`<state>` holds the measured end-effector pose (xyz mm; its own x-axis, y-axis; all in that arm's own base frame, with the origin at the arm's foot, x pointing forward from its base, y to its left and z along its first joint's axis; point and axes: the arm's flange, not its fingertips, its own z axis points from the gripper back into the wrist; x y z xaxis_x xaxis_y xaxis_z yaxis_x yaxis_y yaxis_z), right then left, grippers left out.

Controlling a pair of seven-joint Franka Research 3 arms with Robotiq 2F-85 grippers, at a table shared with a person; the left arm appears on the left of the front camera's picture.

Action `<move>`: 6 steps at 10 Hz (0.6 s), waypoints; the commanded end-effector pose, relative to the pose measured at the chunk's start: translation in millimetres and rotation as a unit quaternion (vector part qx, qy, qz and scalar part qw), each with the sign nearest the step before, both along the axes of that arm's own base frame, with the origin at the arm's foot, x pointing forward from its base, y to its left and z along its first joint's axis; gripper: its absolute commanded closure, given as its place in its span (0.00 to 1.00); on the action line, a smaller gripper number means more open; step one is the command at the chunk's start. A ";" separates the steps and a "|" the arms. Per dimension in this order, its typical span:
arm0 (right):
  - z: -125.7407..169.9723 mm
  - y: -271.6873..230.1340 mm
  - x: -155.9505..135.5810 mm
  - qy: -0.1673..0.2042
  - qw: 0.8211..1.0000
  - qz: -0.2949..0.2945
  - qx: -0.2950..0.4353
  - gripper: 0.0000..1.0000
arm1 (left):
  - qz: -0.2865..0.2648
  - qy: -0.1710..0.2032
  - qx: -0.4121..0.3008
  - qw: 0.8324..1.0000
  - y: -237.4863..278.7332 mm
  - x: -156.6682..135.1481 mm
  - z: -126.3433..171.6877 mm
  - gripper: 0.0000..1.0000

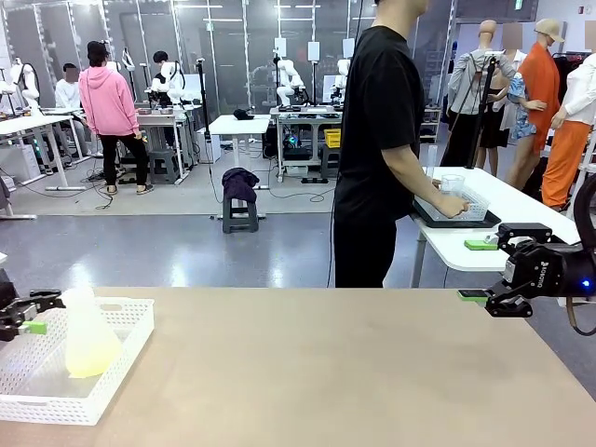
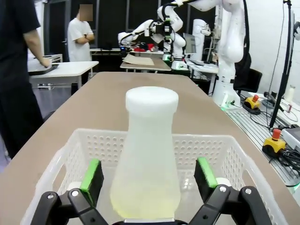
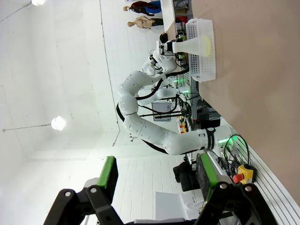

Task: Prepare the solutions needed for the experiment.
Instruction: When the human places the Big flask in the center of the table, pick up the Big flask and place it in the left Organizing basket.

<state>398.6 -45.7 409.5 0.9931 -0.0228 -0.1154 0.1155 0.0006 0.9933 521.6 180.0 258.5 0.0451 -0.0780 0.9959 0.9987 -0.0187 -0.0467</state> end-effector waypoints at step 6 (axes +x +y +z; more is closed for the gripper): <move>1.1 0.7 0.0 -0.008 1.000 0.001 0.004 0.14 | 0.107 0.235 -0.016 0.966 10.9 -54.6 62.8 0.00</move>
